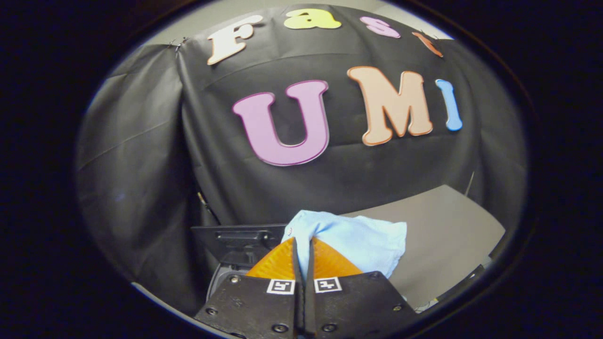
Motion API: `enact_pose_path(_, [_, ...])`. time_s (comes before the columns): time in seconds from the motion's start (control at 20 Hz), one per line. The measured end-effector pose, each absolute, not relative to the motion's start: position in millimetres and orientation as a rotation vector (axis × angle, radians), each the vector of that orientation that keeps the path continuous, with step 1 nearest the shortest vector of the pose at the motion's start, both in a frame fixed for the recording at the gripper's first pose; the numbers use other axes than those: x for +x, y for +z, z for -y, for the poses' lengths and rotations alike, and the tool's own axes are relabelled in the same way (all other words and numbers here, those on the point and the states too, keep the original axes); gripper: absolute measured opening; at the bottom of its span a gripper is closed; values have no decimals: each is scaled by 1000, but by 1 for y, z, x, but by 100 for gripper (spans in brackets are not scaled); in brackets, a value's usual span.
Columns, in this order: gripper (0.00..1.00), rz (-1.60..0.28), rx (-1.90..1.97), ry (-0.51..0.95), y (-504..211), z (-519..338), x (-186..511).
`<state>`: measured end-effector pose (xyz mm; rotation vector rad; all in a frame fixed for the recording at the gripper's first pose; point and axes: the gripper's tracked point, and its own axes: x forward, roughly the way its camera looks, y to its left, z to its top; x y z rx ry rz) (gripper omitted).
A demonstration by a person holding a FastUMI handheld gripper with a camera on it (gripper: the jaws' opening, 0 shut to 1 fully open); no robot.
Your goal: Put the clothes into the washing machine and then close the washing machine lid.
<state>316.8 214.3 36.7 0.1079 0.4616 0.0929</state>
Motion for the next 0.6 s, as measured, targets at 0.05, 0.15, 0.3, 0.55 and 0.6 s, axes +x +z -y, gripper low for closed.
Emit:
enact_pose_path(0.05, [1,-468,106,116,32,-230,315])
enact_pose_path(0.15, [1,-479,88,157,23,-254,311])
enact_pose_path(0.3, [1,-507,77,224,4,-292,303])
enact_pose_path(0.55, [1,-589,63,314,-43,-342,292])
enact_pose_path(0.6, [1,-611,70,322,-59,-348,289])
